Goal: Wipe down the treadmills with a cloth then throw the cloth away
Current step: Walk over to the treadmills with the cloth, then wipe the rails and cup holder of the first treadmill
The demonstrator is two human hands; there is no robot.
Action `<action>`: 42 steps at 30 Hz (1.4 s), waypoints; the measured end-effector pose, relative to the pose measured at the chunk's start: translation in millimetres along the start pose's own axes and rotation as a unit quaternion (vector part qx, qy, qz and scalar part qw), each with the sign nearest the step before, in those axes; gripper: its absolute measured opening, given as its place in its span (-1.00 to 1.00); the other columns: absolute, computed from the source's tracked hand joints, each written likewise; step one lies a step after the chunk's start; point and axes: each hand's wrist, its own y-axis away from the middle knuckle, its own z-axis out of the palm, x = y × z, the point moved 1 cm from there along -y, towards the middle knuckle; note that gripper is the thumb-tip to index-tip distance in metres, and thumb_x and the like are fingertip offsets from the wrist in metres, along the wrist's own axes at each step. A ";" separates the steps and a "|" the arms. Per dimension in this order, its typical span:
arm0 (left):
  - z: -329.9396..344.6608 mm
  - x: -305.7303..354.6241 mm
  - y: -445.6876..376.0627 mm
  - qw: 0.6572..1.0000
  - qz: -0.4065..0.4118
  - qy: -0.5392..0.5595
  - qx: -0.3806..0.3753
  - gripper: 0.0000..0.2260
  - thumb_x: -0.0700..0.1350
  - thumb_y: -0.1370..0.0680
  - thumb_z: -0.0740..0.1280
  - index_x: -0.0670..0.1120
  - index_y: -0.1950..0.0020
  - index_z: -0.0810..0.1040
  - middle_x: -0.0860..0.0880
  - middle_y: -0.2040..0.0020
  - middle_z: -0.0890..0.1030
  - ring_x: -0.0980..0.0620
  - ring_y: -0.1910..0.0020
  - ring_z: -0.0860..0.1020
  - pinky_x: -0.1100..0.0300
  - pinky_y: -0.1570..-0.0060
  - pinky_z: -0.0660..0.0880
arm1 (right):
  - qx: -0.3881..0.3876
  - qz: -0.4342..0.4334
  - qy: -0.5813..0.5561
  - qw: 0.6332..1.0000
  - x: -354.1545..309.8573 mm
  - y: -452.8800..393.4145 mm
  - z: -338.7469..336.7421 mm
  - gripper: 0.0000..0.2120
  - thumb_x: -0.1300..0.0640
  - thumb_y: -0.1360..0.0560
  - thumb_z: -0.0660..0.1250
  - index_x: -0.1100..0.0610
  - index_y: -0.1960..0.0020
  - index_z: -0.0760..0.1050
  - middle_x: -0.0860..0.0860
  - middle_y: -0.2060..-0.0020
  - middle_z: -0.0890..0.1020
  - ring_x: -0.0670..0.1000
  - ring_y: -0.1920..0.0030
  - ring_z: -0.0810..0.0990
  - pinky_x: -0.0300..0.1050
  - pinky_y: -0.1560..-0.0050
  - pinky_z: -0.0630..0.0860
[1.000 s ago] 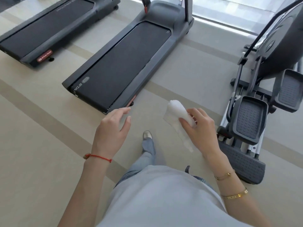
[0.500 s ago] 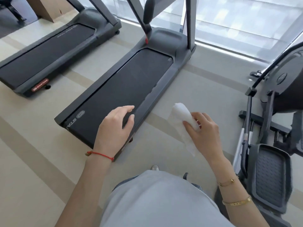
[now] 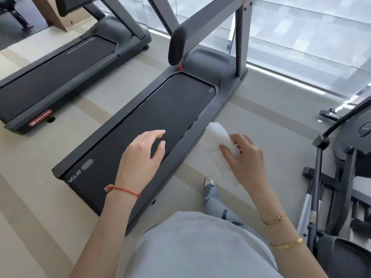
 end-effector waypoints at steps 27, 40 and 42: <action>50.5 38.5 -351.3 0.986 -0.083 -0.036 0.140 -0.70 -0.10 -0.62 0.26 -0.09 -0.35 0.50 0.01 -0.25 0.57 0.04 -0.25 0.50 0.26 -0.29 0.36 | 0.031 -0.198 -0.037 0.979 -10.1 -471.7 35.3 -0.79 -0.02 -0.55 0.33 0.07 -0.10 0.56 -0.02 0.07 0.53 -0.10 0.17 0.43 -0.23 0.18 0.39; 57.0 21.8 -396.3 0.981 -0.140 -0.029 0.130 -0.72 -0.04 -0.64 0.22 -0.03 -0.31 0.53 0.07 -0.24 0.59 0.10 -0.25 0.52 0.19 -0.28 0.44 | -0.081 -0.349 0.015 0.934 -23.8 -525.8 95.0 -0.71 0.00 -0.62 0.24 0.20 -0.09 0.58 0.04 -0.06 0.58 0.08 -0.10 0.45 -0.08 -0.12 0.39; 60.4 24.8 -396.9 0.977 -0.159 -0.026 0.137 -0.73 -0.04 -0.64 0.21 -0.03 -0.30 0.55 0.09 -0.23 0.59 0.12 -0.24 0.52 0.22 -0.27 0.42 | -0.141 -0.363 0.027 0.921 -24.0 -529.8 98.8 -0.67 -0.02 -0.64 0.16 0.17 -0.23 0.52 0.02 -0.18 0.57 0.06 -0.28 0.42 -0.12 -0.30 0.23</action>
